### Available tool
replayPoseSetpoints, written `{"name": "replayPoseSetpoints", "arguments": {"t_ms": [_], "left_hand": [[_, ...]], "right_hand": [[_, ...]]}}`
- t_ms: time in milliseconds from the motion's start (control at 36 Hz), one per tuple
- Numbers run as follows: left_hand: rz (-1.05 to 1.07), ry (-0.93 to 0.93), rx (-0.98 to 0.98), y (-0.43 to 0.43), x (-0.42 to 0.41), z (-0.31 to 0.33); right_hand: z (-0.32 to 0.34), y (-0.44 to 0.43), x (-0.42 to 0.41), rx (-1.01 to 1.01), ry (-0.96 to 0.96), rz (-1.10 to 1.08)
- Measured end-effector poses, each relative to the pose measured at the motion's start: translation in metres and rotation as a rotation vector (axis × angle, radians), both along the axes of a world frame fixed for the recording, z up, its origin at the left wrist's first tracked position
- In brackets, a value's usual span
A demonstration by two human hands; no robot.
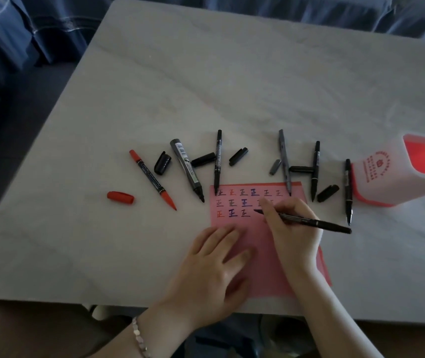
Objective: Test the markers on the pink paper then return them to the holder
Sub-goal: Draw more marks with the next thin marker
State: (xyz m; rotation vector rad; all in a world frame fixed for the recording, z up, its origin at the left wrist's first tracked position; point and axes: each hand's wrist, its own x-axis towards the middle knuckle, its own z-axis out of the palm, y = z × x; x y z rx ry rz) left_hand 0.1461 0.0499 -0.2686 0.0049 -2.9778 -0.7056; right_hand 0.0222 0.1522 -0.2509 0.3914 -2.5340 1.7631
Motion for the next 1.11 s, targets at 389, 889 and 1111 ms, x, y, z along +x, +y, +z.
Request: {"name": "replayPoseSetpoints", "arguments": {"t_ms": [389,889,1111], "left_hand": [[0.001,-0.003,0.028,0.0005,0.0001,0.0028],[-0.011,-0.019,0.020,-0.0006,0.0001,0.0048],[-0.009,-0.015,0.019,-0.0004,-0.0006,0.0051]], "right_hand": [[-0.0069,-0.0003,-0.0053,0.077,0.051,-0.076],[-0.0054,-0.0007,-0.0050,0.124,0.048,-0.015],[-0.0048,-0.0019,-0.0037,0.111,0.073,-0.069]]}}
